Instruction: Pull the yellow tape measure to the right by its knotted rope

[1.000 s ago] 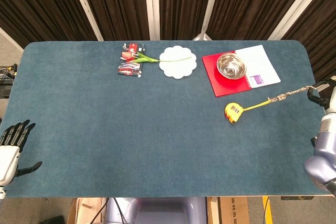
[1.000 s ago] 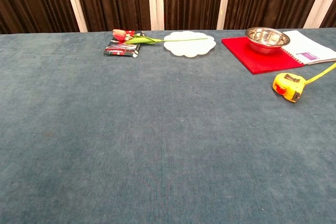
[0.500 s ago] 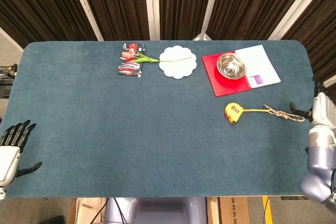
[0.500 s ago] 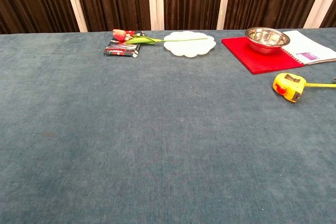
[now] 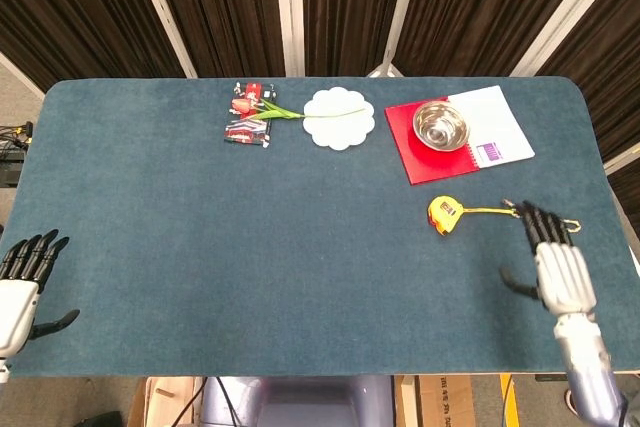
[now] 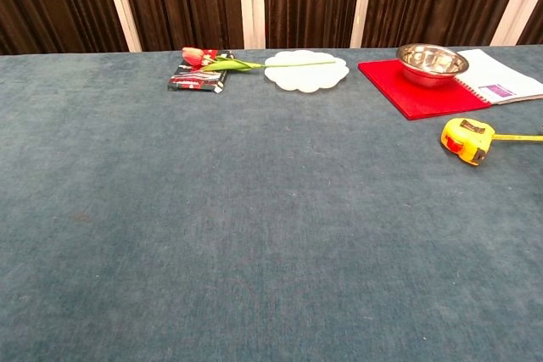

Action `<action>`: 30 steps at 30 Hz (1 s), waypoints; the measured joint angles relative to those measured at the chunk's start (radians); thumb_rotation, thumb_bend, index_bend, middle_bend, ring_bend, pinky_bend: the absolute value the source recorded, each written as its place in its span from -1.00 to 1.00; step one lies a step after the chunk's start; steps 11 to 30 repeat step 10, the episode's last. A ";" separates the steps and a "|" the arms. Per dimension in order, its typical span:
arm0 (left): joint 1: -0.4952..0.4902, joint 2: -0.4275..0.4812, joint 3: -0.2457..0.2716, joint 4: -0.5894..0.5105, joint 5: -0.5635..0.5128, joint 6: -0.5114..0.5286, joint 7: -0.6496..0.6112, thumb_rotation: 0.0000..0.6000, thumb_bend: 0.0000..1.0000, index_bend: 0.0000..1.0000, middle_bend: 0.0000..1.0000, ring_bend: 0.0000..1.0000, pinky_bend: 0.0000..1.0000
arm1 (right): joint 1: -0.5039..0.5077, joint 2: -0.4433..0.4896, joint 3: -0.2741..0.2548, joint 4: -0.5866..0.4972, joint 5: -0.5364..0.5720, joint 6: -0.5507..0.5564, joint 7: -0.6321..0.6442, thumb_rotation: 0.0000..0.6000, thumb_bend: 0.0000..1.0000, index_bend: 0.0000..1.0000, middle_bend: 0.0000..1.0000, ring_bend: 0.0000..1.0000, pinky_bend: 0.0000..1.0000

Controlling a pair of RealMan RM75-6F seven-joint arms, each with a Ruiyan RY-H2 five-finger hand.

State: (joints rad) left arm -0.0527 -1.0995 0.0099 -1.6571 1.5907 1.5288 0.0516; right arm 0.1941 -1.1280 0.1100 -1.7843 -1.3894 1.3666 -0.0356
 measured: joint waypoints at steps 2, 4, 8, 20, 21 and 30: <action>0.000 -0.001 0.001 0.002 0.000 -0.001 0.002 1.00 -1.00 -1.00 -1.00 -1.00 -1.00 | -0.044 -0.007 -0.055 0.006 -0.093 0.070 -0.009 1.00 -0.36 -1.00 -1.00 -1.00 -1.00; 0.000 -0.001 0.000 0.002 -0.001 -0.001 0.002 1.00 -1.00 -1.00 -1.00 -1.00 -1.00 | -0.078 -0.014 -0.090 0.019 -0.143 0.121 -0.015 1.00 -0.36 -1.00 -1.00 -1.00 -1.00; 0.000 -0.002 -0.001 0.002 -0.005 -0.002 0.004 1.00 -1.00 -1.00 -1.00 -1.00 -1.00 | -0.119 -0.027 -0.116 0.055 -0.175 0.168 -0.016 1.00 -0.36 -1.00 -1.00 -1.00 -1.00; 0.000 -0.002 -0.002 0.002 -0.008 -0.003 0.005 1.00 -1.00 -1.00 -1.00 -1.00 -1.00 | -0.124 -0.031 -0.116 0.061 -0.174 0.172 -0.013 1.00 -0.36 -1.00 -1.00 -1.00 -1.00; 0.000 -0.002 -0.002 0.002 -0.008 -0.003 0.005 1.00 -1.00 -1.00 -1.00 -1.00 -1.00 | -0.124 -0.031 -0.116 0.061 -0.174 0.172 -0.013 1.00 -0.36 -1.00 -1.00 -1.00 -1.00; 0.000 -0.002 -0.002 0.002 -0.008 -0.003 0.005 1.00 -1.00 -1.00 -1.00 -1.00 -1.00 | -0.124 -0.031 -0.116 0.061 -0.174 0.172 -0.013 1.00 -0.36 -1.00 -1.00 -1.00 -1.00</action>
